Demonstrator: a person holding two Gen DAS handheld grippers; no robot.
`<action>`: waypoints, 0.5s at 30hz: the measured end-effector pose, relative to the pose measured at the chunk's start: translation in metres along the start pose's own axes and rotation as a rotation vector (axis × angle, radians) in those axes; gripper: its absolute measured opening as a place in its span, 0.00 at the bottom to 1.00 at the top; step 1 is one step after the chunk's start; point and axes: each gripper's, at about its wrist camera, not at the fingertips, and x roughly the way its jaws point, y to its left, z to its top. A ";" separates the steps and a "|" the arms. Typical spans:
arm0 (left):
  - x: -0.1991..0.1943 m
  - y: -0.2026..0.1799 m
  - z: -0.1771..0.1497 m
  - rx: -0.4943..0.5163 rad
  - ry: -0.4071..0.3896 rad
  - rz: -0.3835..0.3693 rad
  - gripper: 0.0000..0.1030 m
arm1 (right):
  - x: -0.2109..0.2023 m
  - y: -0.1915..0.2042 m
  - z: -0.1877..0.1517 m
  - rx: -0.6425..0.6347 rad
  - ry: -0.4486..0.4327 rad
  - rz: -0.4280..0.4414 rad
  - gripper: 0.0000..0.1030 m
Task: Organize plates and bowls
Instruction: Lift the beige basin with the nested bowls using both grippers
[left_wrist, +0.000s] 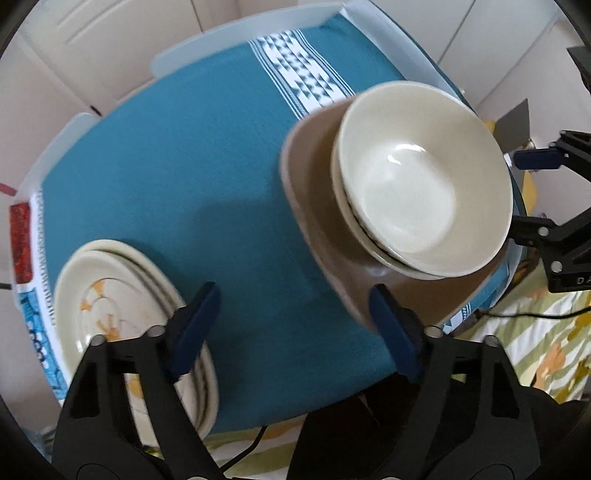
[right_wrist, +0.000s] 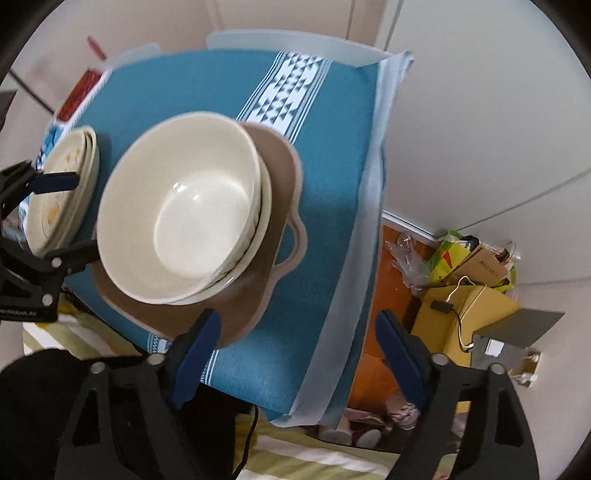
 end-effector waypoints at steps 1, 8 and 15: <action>0.003 0.000 0.000 -0.001 0.006 -0.012 0.72 | 0.004 0.002 0.001 -0.010 0.013 0.010 0.68; 0.021 -0.007 0.004 -0.004 0.024 -0.084 0.45 | 0.023 0.003 0.007 -0.027 0.024 0.070 0.45; 0.034 -0.016 0.006 0.016 0.025 -0.092 0.30 | 0.035 0.005 0.010 -0.036 -0.016 0.118 0.28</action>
